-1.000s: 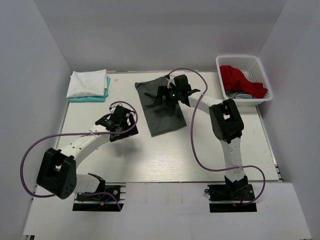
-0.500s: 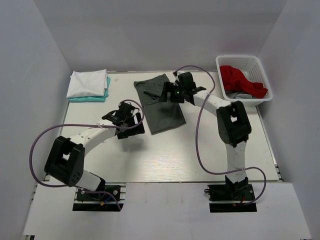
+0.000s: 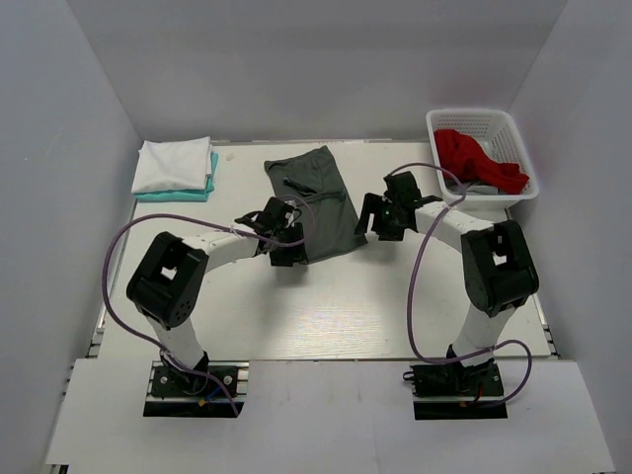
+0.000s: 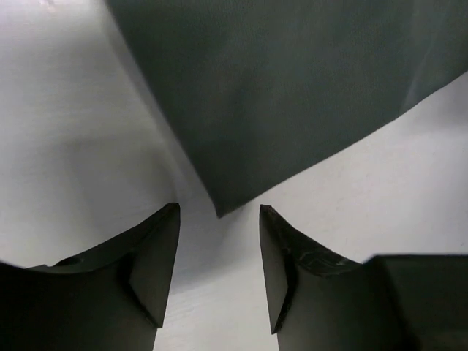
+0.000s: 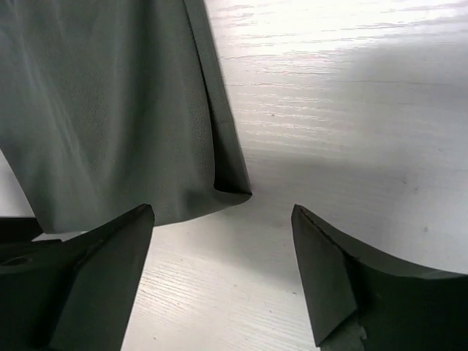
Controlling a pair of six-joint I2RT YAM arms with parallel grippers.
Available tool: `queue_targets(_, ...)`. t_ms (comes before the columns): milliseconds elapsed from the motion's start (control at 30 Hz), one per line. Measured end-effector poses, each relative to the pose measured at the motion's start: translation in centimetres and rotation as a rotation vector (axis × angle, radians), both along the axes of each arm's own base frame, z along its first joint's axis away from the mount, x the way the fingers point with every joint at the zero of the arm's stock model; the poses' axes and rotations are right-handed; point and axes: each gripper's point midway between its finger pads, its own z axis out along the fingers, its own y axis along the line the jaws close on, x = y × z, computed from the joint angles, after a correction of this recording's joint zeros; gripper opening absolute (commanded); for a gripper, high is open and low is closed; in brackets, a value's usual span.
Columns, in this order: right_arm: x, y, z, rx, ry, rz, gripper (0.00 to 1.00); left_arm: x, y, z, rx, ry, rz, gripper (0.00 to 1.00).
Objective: Fold and stack the t-shirts
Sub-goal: Grab one side of the 2/3 rectangular tshirt with both arms
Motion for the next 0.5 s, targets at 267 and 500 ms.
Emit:
queue_targets(267,-0.5,1.3,-2.1,0.051,0.068,0.046,0.60,1.3,-1.2,-0.5,-0.007,-0.011,-0.010,0.32)
queue_targets(500,-0.1,2.2,-2.5,0.090,0.074,0.059,0.26,1.9,-1.6,-0.8,0.004,-0.007,-0.007,0.00)
